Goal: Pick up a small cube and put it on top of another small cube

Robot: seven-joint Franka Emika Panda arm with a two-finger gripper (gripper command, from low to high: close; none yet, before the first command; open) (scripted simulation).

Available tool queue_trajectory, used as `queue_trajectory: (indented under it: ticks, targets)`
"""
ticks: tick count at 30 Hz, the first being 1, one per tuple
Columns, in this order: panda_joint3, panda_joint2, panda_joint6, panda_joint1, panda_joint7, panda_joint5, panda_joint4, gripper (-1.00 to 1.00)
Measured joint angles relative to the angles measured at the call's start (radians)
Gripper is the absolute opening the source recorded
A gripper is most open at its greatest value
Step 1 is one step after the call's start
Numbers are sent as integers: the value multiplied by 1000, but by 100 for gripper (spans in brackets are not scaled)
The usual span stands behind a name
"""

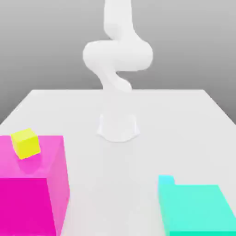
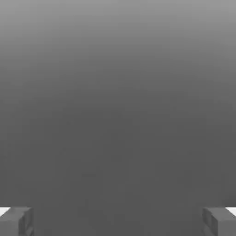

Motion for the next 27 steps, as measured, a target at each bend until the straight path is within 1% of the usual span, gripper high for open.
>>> queue_trajectory:
  ticks: [5,10,15,19,22,23,25,27]
  targets:
    - [-167,150,68,13,-188,4,-28,0]
    - [-334,298,135,16,-390,28,-53,0]
    - [-497,451,202,11,-609,78,-79,0]
    - [-606,583,252,-12,-805,145,-99,0]
    - [-666,690,291,-66,-961,208,-115,0]
    - [-679,722,312,-93,-1006,222,-136,0]
    - [-676,737,351,-162,-1016,201,-196,0]
    - [-646,734,390,-258,-996,161,-266,0]
